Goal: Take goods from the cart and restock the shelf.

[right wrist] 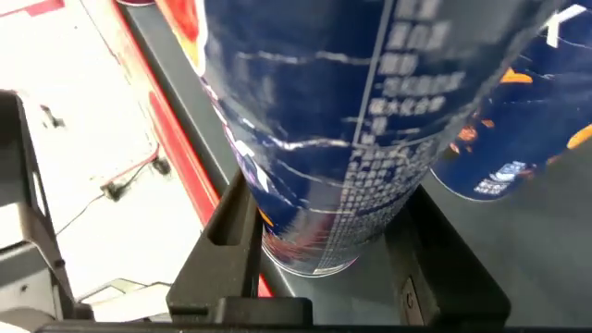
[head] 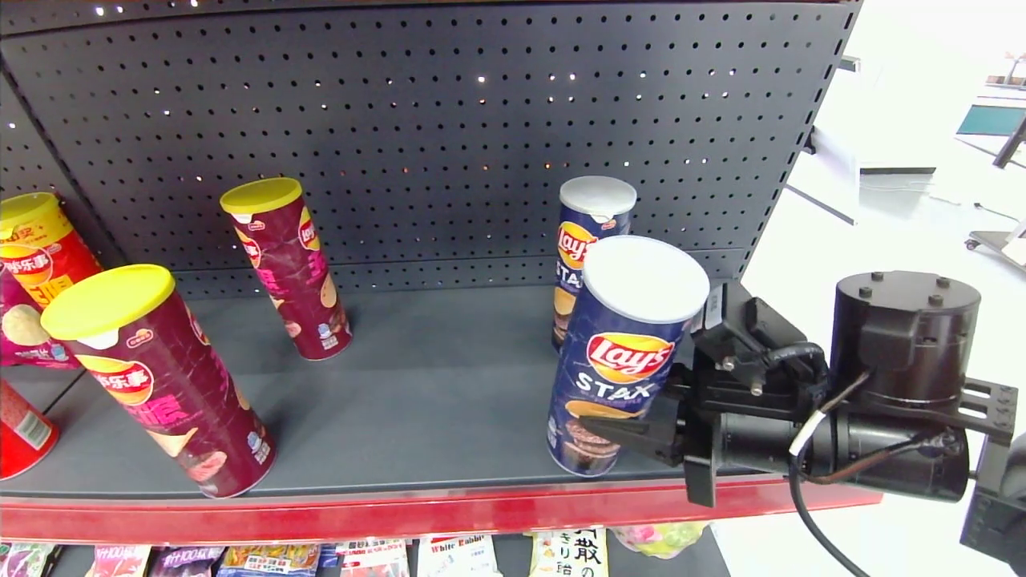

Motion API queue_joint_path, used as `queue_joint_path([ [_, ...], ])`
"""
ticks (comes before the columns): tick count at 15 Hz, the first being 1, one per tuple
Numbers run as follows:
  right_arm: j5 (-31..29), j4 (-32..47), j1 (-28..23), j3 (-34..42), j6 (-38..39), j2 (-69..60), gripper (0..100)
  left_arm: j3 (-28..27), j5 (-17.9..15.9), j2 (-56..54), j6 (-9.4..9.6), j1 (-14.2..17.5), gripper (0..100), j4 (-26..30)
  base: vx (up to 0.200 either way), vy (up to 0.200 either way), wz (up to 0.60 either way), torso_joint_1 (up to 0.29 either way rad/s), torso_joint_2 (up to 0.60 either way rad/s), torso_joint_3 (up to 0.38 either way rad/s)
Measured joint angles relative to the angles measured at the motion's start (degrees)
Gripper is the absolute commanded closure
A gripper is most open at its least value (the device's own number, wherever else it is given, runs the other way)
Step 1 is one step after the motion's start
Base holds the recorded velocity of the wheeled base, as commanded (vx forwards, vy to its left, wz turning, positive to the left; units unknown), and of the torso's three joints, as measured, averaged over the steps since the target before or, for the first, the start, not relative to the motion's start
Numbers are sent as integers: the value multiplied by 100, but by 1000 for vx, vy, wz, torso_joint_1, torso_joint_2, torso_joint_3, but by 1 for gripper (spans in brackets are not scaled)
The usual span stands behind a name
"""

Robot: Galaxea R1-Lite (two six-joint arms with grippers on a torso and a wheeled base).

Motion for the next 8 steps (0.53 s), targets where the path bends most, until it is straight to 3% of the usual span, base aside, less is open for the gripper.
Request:
queue_joint_path([
  [8, 37, 16, -23, 0, -169, 261, 100, 0, 2, 0, 0, 0, 0, 0, 0, 0, 0, 0, 0, 0],
])
